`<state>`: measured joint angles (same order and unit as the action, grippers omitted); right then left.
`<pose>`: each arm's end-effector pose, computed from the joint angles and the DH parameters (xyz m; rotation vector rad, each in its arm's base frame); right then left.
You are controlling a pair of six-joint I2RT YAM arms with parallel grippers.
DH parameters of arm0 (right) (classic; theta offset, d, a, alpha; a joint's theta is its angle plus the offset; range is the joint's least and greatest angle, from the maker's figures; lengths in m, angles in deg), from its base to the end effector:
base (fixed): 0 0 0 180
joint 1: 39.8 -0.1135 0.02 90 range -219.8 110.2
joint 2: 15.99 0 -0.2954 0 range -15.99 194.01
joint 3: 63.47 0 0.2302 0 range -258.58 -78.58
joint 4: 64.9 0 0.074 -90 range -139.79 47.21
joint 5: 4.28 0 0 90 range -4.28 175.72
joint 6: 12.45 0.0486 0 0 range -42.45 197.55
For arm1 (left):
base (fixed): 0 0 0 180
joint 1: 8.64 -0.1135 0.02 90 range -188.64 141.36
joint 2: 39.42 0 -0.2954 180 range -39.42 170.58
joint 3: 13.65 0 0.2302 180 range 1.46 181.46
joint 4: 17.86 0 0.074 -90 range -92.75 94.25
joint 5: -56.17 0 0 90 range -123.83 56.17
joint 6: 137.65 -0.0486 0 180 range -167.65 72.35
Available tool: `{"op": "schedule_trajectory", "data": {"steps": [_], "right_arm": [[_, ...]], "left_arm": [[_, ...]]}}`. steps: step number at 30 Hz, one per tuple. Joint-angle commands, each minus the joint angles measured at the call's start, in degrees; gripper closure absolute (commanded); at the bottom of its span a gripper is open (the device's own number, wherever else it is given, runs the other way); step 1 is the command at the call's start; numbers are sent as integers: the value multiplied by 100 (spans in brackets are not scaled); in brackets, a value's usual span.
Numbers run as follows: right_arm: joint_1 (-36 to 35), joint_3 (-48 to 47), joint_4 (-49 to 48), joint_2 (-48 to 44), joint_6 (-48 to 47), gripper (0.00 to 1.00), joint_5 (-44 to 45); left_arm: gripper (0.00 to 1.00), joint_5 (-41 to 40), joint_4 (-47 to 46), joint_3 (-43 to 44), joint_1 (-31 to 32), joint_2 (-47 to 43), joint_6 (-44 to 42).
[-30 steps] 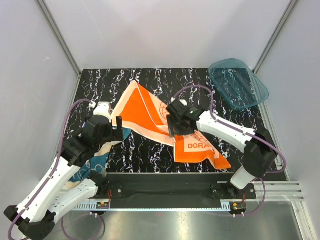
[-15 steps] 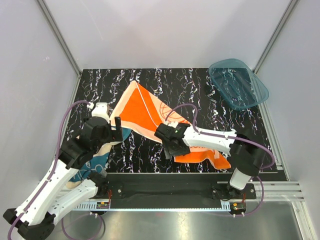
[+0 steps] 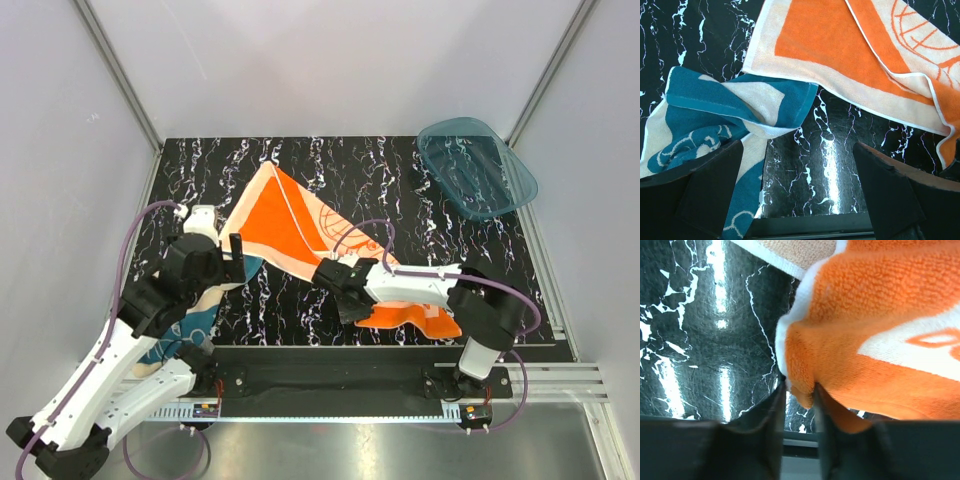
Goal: Roll the towels
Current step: Flatten the towel
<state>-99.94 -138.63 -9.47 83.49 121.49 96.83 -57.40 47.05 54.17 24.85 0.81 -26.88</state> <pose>0.1575 0.2556 0.1903 -0.3808 2.8540 0.0314 0.0881 -0.0350 0.3390 0.0174 2.1612 -0.0862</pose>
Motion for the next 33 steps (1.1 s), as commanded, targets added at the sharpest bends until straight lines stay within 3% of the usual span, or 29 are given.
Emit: {"op": "schedule_trajectory", "data": {"steps": [1, 2, 3, 6, 13, 19, 22, 26, 27, 33], "right_arm": [[-51, 362, -594, 36, 114, 71, -4], [-51, 397, -638, -7, 106, 75, -21], [-42, 424, -682, -25, 88, 86, -13], [-51, 442, -500, -174, 27, 100, 66], [-42, -6, 968, -1772, 53, 100, 865], [-24, -200, 1988, -2899, 386, 100, 1813], [90, -305, 2550, -2987, 597, 100, 2183], [528, -314, 2816, -3468, 722, 100, 2290], [747, -288, 2659, -3584, 643, 100, 2238], [1136, -173, 2192, -3910, -34, 100, 1798]], "left_arm": [[1, -42, -243, -41, -19, 55, -47], [1, -42, -234, -33, -19, 90, -47], [1, -51, -234, -33, -19, 108, -47], [1, -86, -208, -15, -19, 169, -39], [1, -349, -199, 248, -27, 660, 31], [1, -157, -524, 1274, -237, 2470, 355], [6, 773, -331, 1558, -975, 3280, 847], [8, 1425, -672, 623, -1555, 3177, 1586], [3, 1565, -726, 418, -1583, 3088, 1727], [1, 1022, -673, -699, -2030, 2481, 2343]]}}
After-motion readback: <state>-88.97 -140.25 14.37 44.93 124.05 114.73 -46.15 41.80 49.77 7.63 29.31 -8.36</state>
